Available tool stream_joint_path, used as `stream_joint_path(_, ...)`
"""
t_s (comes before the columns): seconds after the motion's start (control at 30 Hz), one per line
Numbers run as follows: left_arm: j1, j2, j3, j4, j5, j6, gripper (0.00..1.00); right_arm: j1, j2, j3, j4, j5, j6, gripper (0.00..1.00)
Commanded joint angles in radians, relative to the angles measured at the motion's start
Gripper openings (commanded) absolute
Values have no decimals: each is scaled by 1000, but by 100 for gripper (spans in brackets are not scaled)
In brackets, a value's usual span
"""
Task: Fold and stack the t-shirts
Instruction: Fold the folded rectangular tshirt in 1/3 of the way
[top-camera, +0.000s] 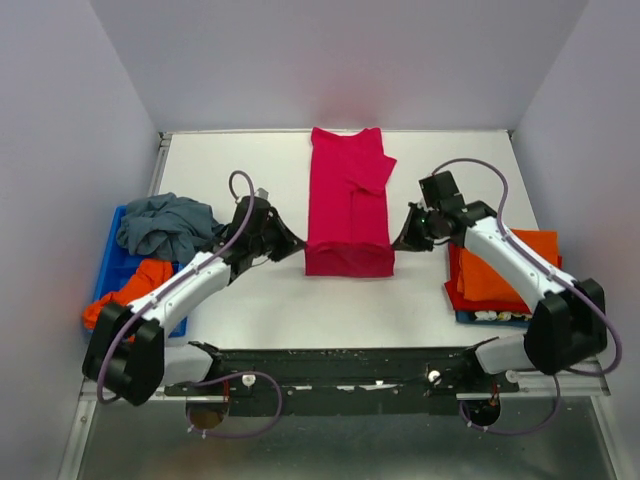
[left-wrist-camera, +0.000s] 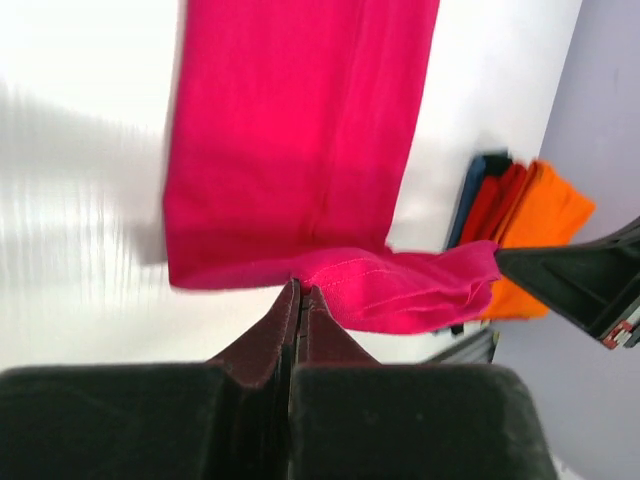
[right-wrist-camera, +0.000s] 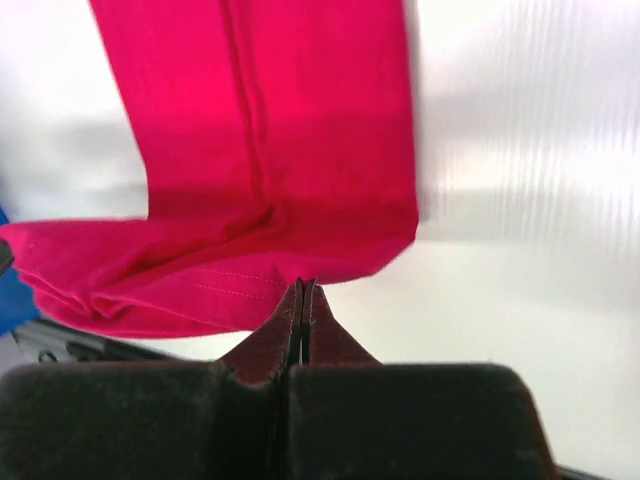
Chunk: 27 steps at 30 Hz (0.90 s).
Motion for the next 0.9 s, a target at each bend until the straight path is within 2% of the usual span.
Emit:
stream_joint_path(0.0,84,167,129,104,-35,42,0,-63,152,120,18,51,-18,1)
stream_joint_path(0.17,136,356,283,128,-33,54,0,-129,295,230,33,57,7,1)
stream_joint_path(0.37,174,527,408,153,17,60,0,-145,468,399,14,51,1,1)
stream_joint_path(0.67,202,661,517,154,57,85,0,-161,651,666,-62,73,-18,1)
stream_joint_path(0.87,205,735,556,220,93,105,0,-181,755,775,-105,59,-32,1)
